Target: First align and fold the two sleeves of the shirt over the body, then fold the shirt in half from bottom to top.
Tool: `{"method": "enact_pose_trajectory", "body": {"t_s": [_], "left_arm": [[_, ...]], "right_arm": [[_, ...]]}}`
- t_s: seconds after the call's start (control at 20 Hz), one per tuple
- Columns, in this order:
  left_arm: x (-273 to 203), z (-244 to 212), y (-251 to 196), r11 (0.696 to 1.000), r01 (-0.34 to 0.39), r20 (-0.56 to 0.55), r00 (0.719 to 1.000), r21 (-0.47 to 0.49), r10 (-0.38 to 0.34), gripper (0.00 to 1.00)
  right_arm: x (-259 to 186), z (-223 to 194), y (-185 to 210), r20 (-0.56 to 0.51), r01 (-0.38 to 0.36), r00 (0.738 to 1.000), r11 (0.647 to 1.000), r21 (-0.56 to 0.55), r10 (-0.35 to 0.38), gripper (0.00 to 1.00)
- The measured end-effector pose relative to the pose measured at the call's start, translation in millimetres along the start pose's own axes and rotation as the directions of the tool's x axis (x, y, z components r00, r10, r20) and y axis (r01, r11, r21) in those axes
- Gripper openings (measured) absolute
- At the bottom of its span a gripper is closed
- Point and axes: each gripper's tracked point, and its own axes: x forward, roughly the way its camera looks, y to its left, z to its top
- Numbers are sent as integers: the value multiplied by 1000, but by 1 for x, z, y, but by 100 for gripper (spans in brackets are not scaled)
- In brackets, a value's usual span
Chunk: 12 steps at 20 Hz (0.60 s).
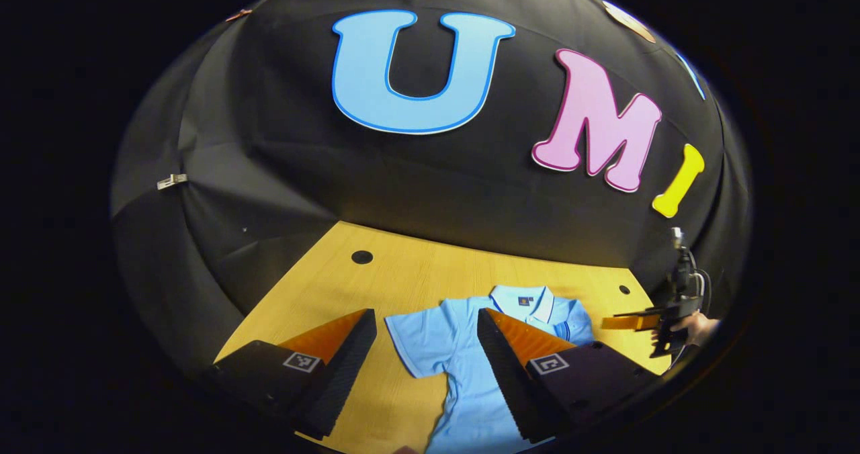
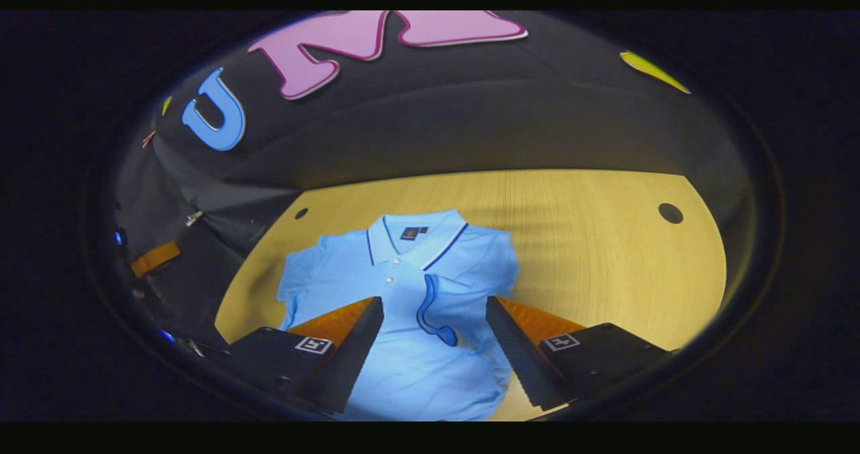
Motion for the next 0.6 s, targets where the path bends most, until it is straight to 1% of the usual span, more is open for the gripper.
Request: {"method": "enact_pose_trajectory", "body": {"t_s": [0.05,0.15,0.25,0.35,0.45,0.5,0.6], "left_arm": [[18,-3,2,1000,2,-23,1000,1,-2,97],[55,-21,13,999,-28,-102,994,18,29,97],[90,-49,22,998,-54,-207,977,30,59,97],[113,-82,27,998,-65,-329,942,23,69,97],[135,-114,27,997,-72,-427,901,33,79,97],[143,-126,29,996,-74,-461,883,51,89,97],[157,-141,29,993,-74,-502,858,87,108,94]], "right_arm": [[-15,1,1,22,-4,1000,1000,8,4,97],[-39,-6,-5,40,8,999,1000,22,-9,97],[-56,-11,-19,52,37,998,998,43,-40,97],[-73,-18,-33,58,61,996,996,65,-65,97],[-87,-32,-57,46,113,992,991,76,-117,97],[-93,-39,-67,38,133,990,987,95,-137,97],[-108,-47,-79,40,152,986,979,138,-159,97]]}}
